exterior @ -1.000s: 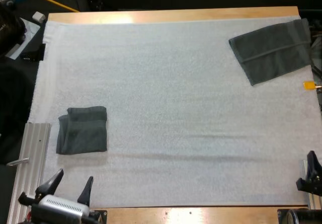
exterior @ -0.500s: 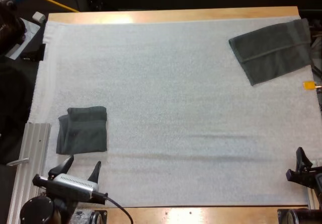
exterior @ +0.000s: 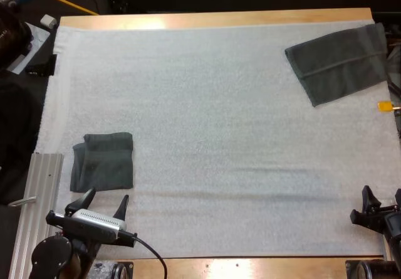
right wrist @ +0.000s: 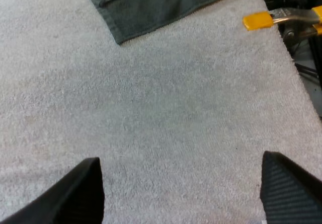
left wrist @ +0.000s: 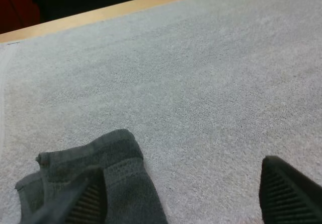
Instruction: Pick towel from pile, fold and stack
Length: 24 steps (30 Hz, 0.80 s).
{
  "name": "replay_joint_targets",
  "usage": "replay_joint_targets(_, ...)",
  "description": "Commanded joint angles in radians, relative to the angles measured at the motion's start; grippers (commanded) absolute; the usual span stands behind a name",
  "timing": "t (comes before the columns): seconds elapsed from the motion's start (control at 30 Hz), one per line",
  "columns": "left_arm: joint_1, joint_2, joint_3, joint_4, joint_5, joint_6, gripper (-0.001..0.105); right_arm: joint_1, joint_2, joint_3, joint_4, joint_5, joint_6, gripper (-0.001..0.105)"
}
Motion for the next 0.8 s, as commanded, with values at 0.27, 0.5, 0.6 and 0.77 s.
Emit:
replay_joint_targets(0.27, -0.002, -0.139, -0.004, -0.015, 0.002, -0.009, 0.061, 0.000, -0.044, -0.003, 0.005, 0.003, 0.000, 0.063)
replay_joint_targets(0.5, -0.002, -0.141, -0.004, -0.014, 0.001, -0.008, 0.061, 0.000, -0.042, -0.003, 0.010, 0.003, -0.001, 0.063)
replay_joint_targets(0.6, -0.001, -0.141, -0.004, -0.015, 0.001, -0.007, 0.061, 0.000, -0.045, -0.003, 0.009, 0.004, -0.001, 0.063)
replay_joint_targets(0.77, -0.001, -0.136, -0.004, -0.013, 0.001, -0.007, 0.061, -0.001, -0.044, 0.000, 0.006, 0.007, -0.002, 0.063)
